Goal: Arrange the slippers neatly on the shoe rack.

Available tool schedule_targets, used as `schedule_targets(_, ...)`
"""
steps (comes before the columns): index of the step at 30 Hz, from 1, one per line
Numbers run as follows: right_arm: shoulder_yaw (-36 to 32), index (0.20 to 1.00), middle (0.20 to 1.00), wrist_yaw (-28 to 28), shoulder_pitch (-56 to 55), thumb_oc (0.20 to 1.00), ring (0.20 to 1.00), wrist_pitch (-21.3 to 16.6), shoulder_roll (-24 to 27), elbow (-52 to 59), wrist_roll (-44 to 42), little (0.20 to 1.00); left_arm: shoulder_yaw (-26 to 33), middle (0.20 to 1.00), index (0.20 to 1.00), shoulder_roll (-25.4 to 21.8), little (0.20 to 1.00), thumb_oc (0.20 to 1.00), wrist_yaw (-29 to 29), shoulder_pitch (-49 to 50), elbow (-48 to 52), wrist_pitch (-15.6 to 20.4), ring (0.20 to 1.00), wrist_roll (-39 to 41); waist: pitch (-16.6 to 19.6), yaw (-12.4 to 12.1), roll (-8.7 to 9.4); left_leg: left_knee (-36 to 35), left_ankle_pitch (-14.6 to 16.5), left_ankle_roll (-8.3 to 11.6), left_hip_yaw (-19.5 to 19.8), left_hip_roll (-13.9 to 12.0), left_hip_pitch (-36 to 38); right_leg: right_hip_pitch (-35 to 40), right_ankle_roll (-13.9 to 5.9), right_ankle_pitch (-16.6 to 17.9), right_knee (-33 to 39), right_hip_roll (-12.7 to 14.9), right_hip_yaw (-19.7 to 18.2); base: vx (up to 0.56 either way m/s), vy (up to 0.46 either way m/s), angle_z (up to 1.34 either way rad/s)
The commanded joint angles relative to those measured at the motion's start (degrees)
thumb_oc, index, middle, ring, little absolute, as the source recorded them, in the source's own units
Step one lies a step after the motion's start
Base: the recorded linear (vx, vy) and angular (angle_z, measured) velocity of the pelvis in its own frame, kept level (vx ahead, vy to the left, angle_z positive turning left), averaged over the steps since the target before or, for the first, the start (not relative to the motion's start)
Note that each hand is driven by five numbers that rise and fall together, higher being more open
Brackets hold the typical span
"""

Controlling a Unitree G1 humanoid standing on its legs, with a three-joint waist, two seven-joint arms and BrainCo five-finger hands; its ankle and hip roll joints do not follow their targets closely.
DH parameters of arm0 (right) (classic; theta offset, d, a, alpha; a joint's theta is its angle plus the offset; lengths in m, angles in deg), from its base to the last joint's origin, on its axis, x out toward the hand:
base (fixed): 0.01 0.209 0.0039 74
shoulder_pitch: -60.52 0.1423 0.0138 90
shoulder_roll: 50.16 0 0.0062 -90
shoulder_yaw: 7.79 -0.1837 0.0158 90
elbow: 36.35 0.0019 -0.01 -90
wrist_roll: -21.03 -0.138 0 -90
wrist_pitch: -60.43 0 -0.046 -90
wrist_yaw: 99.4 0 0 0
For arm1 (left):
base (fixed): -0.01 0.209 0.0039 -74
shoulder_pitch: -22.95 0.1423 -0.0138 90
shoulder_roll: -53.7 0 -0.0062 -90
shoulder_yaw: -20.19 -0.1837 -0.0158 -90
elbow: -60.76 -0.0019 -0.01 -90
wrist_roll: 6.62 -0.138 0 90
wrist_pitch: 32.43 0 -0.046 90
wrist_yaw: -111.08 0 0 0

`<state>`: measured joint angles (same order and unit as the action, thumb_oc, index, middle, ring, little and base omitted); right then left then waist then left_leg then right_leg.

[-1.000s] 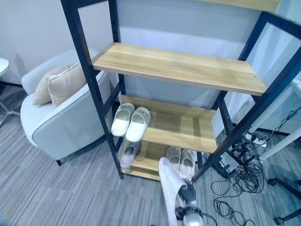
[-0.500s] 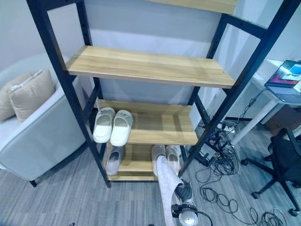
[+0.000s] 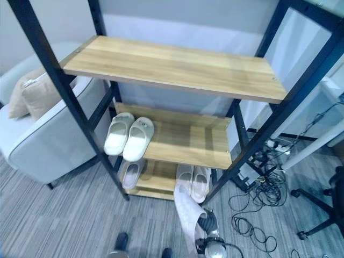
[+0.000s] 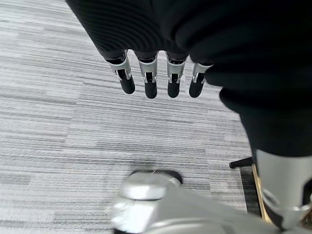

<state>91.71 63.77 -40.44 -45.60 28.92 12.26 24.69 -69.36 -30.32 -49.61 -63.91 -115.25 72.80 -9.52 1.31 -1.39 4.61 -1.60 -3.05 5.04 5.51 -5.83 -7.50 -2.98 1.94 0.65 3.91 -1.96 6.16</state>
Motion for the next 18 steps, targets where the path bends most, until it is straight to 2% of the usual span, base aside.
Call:
schedule_targets(1, 1.3, 0.200, 0.200, -0.1, -0.1, 0.200, 0.200, -2.6, -2.5, 4.7, 1.2, 0.200, -0.9, 1.000, 1.000, -0.2, 1.000, 1.000, 0.1, -3.3, 0.5, 0.4, 1.000, -0.9, 1.2, 0.1, 1.43, 4.4, 2.4, -3.24, -1.5, 1.7, -2.1, 1.5, -4.93, -4.3, -5.7, 8.2, -3.2, 0.08, 0.134, -0.35)
schedule_targets(8, 0.2, 0.200, 0.200, 0.2, 1.3, 0.200, 0.200, -2.5, -2.5, 3.5, 1.2, 0.200, -2.2, 1.000, 1.000, 0.6, 1.000, 1.000, 0.3, -4.9, 4.2, 1.5, 1.000, -1.6, 1.2, 0.4, 1.43, 4.5, 3.3, -4.66, -2.6, 2.9, -2.1, 1.9, -6.36, -3.6, -4.6, 9.5, -3.1, 0.02, 0.067, -0.09)
schedule_targets(14, -0.2, 0.200, 0.200, -0.6, 0.9, 0.200, 0.200, -2.8, -2.4, 2.1, 1.6, 0.200, -3.2, 1.000, 1.000, 1.2, 1.000, 1.000, 0.3, -3.4, 3.0, 2.5, 1.000, -2.3, 2.4, 0.3, 1.62, 3.4, 4.1, -5.74, -3.2, 4.1, 0.1, 3.7, -7.78, -3.7, -4.0, 10.6, -2.3, 0.06, 0.081, 0.03)
schedule_targets(16, -0.3, 0.200, 0.200, -0.7, 1.2, 0.200, 0.200, -2.6, -2.6, 2.4, 1.5, 0.200, -3.0, 1.000, 1.000, 1.0, 1.000, 1.000, 0.2, -3.2, 2.0, 2.2, 1.000, -2.3, 2.5, 0.1, 1.79, 3.7, 4.6, -6.26, -3.3, 4.6, 0.6, 3.6, -8.37, -4.0, -5.1, 10.9, -2.3, 0.05, 0.120, -0.01)
schedule_targets(18, -0.3, 0.200, 0.200, -1.0, 2.0, 0.200, 0.200, -2.3, -3.2, 1.6, 1.6, 0.200, -3.3, 1.000, 1.000, 0.2, 1.000, 1.000, -0.5, -3.0, 0.7, 1.1, 1.000, -2.9, 2.4, -0.3, 2.01, 4.0, 4.9, -7.26, -3.3, 5.2, 1.1, 1.8, -9.37, -4.6, -10.3, 11.0, -3.1, 0.02, 0.173, -0.12)
